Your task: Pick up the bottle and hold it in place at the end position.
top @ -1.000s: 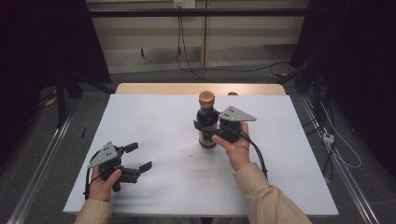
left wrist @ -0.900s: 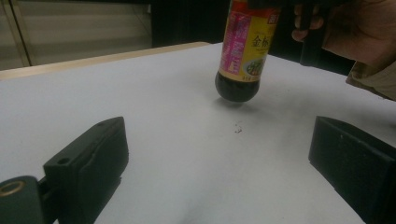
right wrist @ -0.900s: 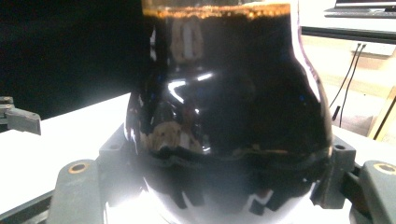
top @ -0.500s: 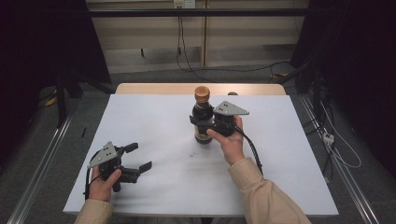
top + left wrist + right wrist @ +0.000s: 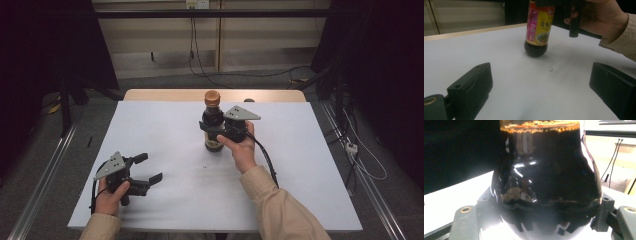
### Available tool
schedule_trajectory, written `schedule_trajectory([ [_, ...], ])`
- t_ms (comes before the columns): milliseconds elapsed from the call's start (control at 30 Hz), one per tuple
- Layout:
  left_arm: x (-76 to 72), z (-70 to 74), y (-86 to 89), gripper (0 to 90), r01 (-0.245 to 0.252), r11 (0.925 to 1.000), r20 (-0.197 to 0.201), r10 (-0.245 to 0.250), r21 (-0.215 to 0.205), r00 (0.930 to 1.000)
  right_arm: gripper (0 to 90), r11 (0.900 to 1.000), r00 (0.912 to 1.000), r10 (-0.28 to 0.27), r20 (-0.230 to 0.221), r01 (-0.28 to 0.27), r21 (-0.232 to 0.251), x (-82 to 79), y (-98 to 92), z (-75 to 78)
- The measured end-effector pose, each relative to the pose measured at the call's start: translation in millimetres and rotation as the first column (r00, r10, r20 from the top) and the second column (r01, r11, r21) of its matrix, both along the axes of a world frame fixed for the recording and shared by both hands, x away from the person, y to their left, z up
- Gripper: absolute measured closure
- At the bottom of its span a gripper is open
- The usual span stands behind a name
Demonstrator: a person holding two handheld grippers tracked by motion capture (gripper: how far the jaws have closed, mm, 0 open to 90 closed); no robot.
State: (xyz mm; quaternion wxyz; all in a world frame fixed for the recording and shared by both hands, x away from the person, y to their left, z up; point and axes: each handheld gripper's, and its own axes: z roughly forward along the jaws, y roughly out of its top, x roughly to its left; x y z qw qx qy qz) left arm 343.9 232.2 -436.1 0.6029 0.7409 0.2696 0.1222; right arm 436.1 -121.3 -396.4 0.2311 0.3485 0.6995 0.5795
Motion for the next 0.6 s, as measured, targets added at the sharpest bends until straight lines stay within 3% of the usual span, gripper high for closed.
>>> schedule_trajectory([
  [333,0.1,-0.7,0.2,4.6,0.0,1.0,-0.004,0.0,-0.001,1.0,26.5,1.0,1.0,-0.007,0.006,0.007,-0.011,9.0,-0.3,-2.4],
  [600,0.2,-1.2,0.4,4.5,-0.003,1.0,-0.007,0.003,-0.003,1.0,26.5,1.0,0.9995,-0.003,-0.032,0.003,0.017,11.6,-3.8,-4.6],
])
